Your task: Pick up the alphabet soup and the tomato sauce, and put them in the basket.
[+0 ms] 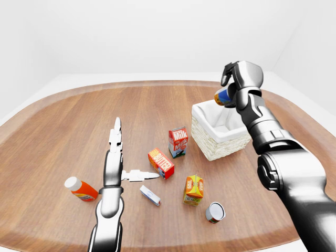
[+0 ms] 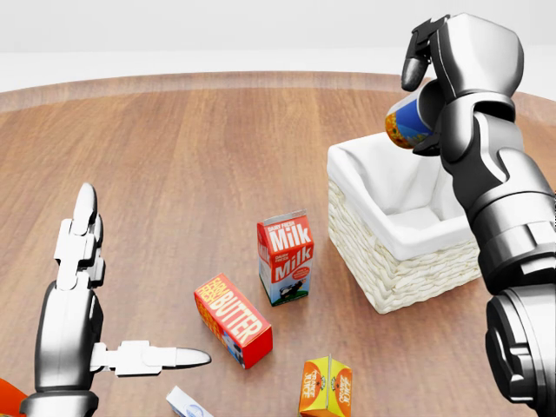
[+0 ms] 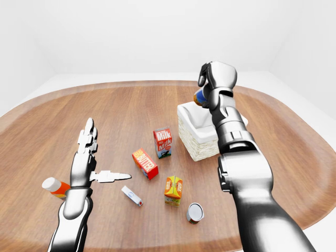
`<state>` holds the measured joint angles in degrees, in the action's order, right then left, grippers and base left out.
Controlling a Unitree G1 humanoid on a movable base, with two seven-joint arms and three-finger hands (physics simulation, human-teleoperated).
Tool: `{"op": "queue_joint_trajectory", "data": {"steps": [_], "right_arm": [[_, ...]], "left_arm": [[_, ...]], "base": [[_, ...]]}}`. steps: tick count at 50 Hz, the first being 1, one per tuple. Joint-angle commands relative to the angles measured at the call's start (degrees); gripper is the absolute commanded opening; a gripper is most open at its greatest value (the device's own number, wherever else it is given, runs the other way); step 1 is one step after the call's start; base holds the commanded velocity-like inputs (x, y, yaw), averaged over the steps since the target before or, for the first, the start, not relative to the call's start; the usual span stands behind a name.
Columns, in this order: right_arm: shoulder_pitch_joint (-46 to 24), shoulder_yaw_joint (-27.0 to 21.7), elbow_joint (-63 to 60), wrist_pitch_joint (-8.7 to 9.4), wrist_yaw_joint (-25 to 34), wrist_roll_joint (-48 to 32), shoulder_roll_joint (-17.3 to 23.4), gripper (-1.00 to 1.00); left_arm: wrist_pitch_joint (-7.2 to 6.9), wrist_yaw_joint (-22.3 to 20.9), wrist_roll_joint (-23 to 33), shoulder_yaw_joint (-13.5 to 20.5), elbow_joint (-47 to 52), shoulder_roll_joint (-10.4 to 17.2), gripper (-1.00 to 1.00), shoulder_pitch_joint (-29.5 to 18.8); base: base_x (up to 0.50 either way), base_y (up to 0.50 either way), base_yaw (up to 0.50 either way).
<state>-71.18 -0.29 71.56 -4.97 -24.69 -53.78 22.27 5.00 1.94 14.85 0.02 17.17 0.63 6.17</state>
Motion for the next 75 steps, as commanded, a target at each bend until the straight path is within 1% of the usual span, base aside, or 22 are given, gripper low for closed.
{"op": "queue_joint_trajectory", "data": {"steps": [1,3,4,5,9,11,15,16,19,28,29,32,33,37,75], "right_arm": [[-1.94,0.16,3.36,0.20,-2.47,-2.57,-0.26,-1.00],[-1.86,0.50,3.75,1.41,-2.36,-3.47,-0.38,-1.00],[-1.84,0.44,3.74,1.43,-2.34,-3.57,-0.39,-1.00],[-1.94,0.43,3.85,2.28,-2.18,-3.86,-0.45,-1.00],[-2.44,0.64,4.05,3.84,-1.34,-5.12,-0.57,-1.00],[-2.51,0.64,3.98,4.13,-1.21,-5.55,-0.64,-1.00],[-2.86,0.67,4.10,5.26,-0.54,-6.34,-0.79,-1.00],[-2.82,1.04,4.15,5.87,0.14,-6.96,-0.92,-1.00],[-2.49,1.50,4.25,6.14,0.21,-8.11,-1.15,-1.00],[-2.30,1.45,4.40,6.49,0.55,-10.12,-1.27,-1.00],[-2.08,1.76,4.50,6.75,0.83,-10.71,-1.34,-1.00],[-1.72,1.65,4.59,6.72,1.12,-11.23,-1.52,-1.00],[-1.57,1.47,4.62,6.31,1.68,-11.09,-1.72,-1.00],[-1.10,1.50,4.69,6.75,1.98,-11.57,-1.86,-1.00],[1.22,1.34,4.97,6.87,2.70,-11.49,-2.60,-1.00]], "left_arm": [[0.00,-0.14,0.36,0.08,0.46,0.13,1.00,-0.12],[0.00,-0.13,0.26,0.15,0.56,0.12,1.00,-0.09],[0.00,-0.13,0.25,0.15,0.56,0.12,1.00,-0.08],[0.00,-0.16,0.17,0.19,0.59,0.14,1.00,-0.08],[0.00,-0.15,0.08,0.28,0.66,0.15,1.00,-0.15],[0.00,-0.12,0.05,0.32,0.59,0.17,1.00,-0.15],[0.00,-0.11,0.02,0.31,0.68,0.14,1.00,-0.13],[0.00,-0.11,0.01,0.32,0.68,0.15,1.00,-0.15],[0.00,-0.17,0.03,0.27,0.95,0.13,1.00,-0.06],[0.00,-0.16,0.16,0.18,0.81,0.17,1.00,-0.07],[0.00,-0.21,0.23,0.11,1.06,0.12,1.00,-0.10],[0.00,-0.22,0.21,0.13,0.98,0.16,1.00,-0.05],[0.00,-0.23,0.22,0.12,0.87,0.18,1.00,-0.08],[0.00,-0.21,0.23,0.14,0.73,0.20,1.00,0.03],[0.00,-0.17,0.21,0.24,0.72,0.13,1.00,-0.14]], "base": [[0.00,0.00,0.00],[0.00,0.00,0.00],[0.00,0.00,0.00],[0.00,0.00,0.00],[0.00,0.00,0.00],[0.00,0.00,0.00],[0.00,0.00,0.00],[0.00,0.00,0.00],[0.00,0.00,0.00],[0.00,0.00,0.00],[0.00,0.00,0.00],[0.00,0.00,0.00],[0.00,0.00,0.00],[0.00,0.00,0.00],[0.00,0.00,0.00]]}}
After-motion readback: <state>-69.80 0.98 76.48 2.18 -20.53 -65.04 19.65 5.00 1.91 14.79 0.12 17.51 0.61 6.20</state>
